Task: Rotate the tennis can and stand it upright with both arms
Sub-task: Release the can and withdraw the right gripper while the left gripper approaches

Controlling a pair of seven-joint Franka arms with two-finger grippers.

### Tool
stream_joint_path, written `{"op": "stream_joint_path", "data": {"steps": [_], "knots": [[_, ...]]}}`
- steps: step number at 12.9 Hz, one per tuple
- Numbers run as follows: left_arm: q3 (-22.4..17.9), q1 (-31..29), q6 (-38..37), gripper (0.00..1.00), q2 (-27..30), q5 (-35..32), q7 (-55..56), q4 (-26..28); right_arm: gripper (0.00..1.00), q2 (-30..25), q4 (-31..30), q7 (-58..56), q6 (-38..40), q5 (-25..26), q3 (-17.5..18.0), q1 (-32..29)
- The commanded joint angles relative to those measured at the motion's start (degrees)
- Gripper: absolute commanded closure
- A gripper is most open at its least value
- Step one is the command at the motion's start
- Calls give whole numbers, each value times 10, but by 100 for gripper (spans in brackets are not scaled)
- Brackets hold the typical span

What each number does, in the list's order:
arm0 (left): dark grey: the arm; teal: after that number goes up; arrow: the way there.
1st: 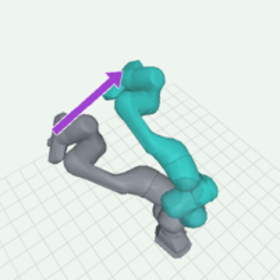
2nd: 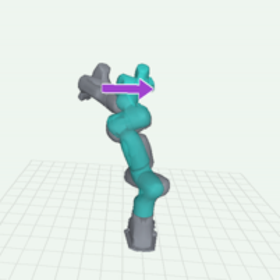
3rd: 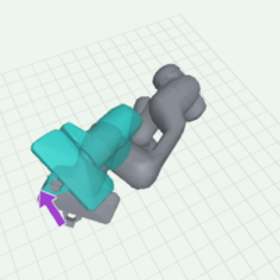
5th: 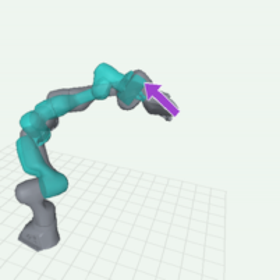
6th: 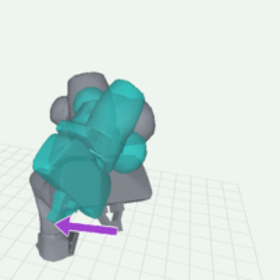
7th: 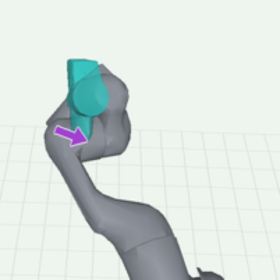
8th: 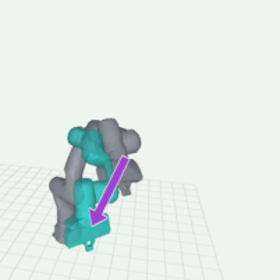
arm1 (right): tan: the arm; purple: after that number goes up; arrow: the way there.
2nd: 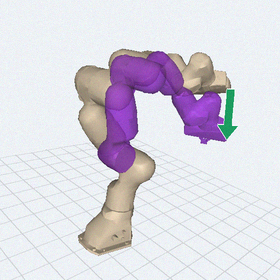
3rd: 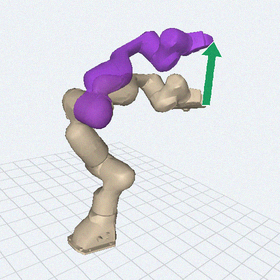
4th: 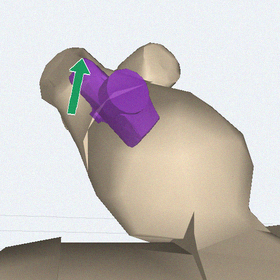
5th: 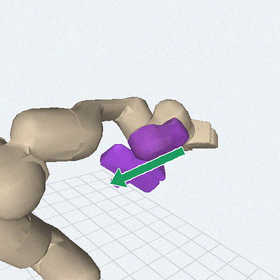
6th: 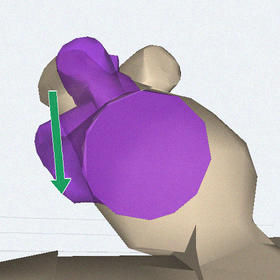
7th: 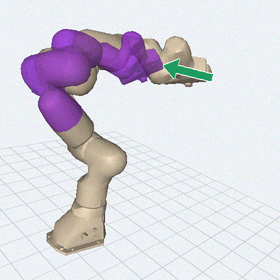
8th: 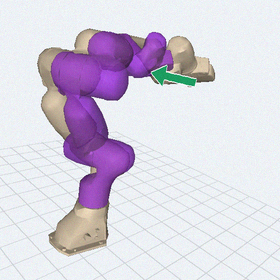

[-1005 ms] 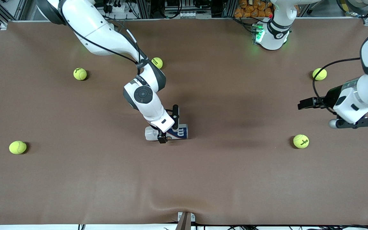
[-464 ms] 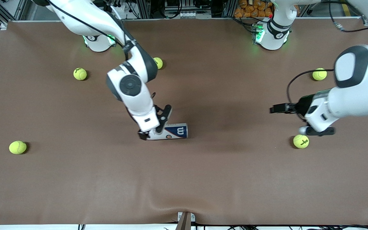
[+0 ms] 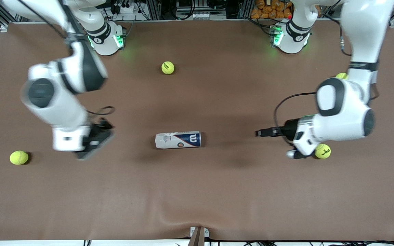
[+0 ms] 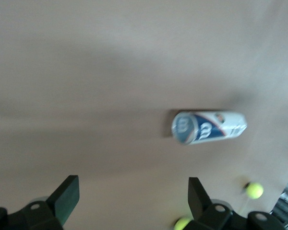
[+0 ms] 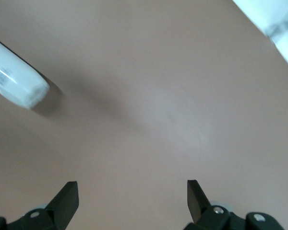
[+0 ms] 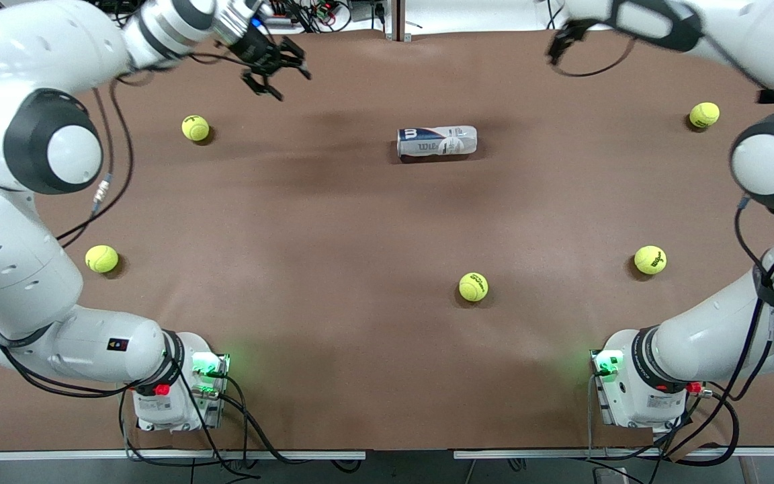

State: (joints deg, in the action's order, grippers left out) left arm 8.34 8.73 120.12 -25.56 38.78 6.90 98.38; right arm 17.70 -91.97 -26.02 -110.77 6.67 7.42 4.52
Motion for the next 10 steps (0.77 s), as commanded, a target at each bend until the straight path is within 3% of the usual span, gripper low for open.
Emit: {"op": "stream_joint_path", "data": {"steps": [1,4,6,9,10], "knots": [[-1,29,60,0,-33,84,-16,9,0,-49,5,12,88,-31,-33,-29],[3,46,79,0,-75,213,-100,2,0,-95,14,20,150,-69,-201,67],[3,48,81,0,-105,320,-199,2,0,-113,15,80,200,-78,-194,26],[4,51,81,0,-152,478,-336,2,0,-148,16,151,257,-78,-98,-83],[4,62,81,0,-160,514,-355,-4,0,-161,16,187,274,-78,-83,-95]]}}
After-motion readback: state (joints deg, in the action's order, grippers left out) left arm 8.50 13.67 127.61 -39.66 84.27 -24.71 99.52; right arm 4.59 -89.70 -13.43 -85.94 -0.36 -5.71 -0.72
